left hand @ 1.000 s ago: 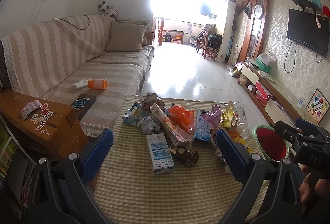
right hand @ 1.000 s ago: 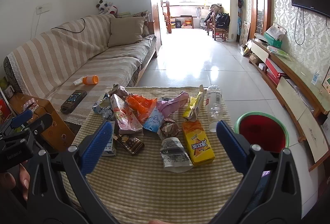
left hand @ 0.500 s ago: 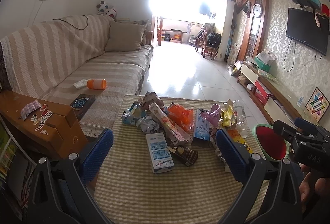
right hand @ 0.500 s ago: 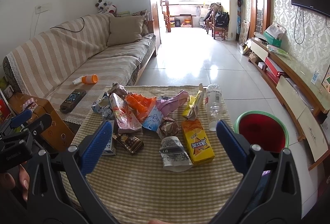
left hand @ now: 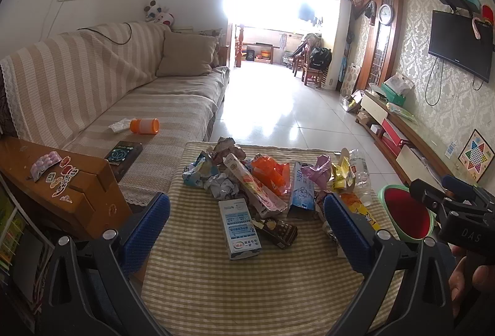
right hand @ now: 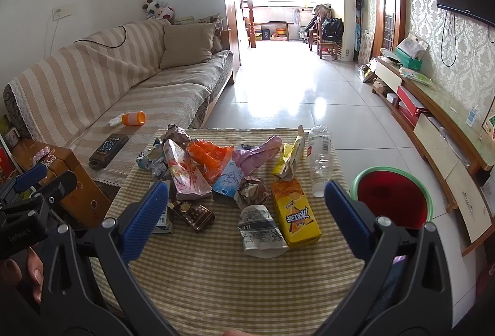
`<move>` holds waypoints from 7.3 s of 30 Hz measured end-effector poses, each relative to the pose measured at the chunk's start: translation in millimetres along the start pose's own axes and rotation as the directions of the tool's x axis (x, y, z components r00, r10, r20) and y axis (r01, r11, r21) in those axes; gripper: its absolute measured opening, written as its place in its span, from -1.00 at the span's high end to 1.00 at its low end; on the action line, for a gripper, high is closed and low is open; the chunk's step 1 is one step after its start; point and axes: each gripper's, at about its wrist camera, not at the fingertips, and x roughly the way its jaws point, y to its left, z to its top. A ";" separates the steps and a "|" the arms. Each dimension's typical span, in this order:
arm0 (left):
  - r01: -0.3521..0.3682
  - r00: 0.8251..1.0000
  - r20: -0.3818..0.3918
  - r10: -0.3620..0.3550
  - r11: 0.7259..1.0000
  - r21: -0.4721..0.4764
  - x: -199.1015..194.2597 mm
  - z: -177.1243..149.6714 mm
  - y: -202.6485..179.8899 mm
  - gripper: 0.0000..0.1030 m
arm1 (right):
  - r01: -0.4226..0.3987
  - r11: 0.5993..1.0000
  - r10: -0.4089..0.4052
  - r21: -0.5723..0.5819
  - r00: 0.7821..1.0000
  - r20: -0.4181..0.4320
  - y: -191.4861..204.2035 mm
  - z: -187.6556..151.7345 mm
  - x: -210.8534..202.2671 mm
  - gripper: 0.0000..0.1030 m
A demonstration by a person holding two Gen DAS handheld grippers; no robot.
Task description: Collect trash
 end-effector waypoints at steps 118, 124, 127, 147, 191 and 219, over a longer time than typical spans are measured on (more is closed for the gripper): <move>-0.045 0.925 -0.380 0.012 0.996 -0.079 137.9 -48.5 25.1 -0.02 | -0.052 0.996 0.077 0.074 0.915 -0.397 -87.4 -38.4 147.5 -0.11; 0.040 0.939 -0.339 -0.047 0.999 -0.027 129.6 -25.3 -10.5 -0.02 | -0.042 0.993 0.077 0.109 0.940 -0.333 -105.5 -20.6 132.1 -0.11; 0.099 0.940 -0.330 -0.090 0.995 0.009 130.2 -16.9 -36.9 -0.02 | -0.027 0.990 0.068 0.138 0.949 -0.307 -125.2 -14.9 123.2 -0.11; 0.616 0.728 -0.431 -0.532 0.785 0.071 203.1 1.2 -274.1 -0.02 | 0.210 0.925 -0.134 0.317 0.960 -0.244 -319.0 -6.6 84.2 -0.12; 0.584 0.731 -0.476 -0.488 0.809 0.067 254.6 4.1 -327.2 -0.84 | 0.238 0.900 -0.149 0.365 0.955 -0.256 -360.8 -8.5 111.7 -0.91; 0.215 0.935 -0.273 -0.224 0.975 -0.064 136.4 22.7 -53.1 -0.84 | 0.014 0.983 0.026 0.181 0.975 -0.221 -139.8 11.8 102.9 -0.91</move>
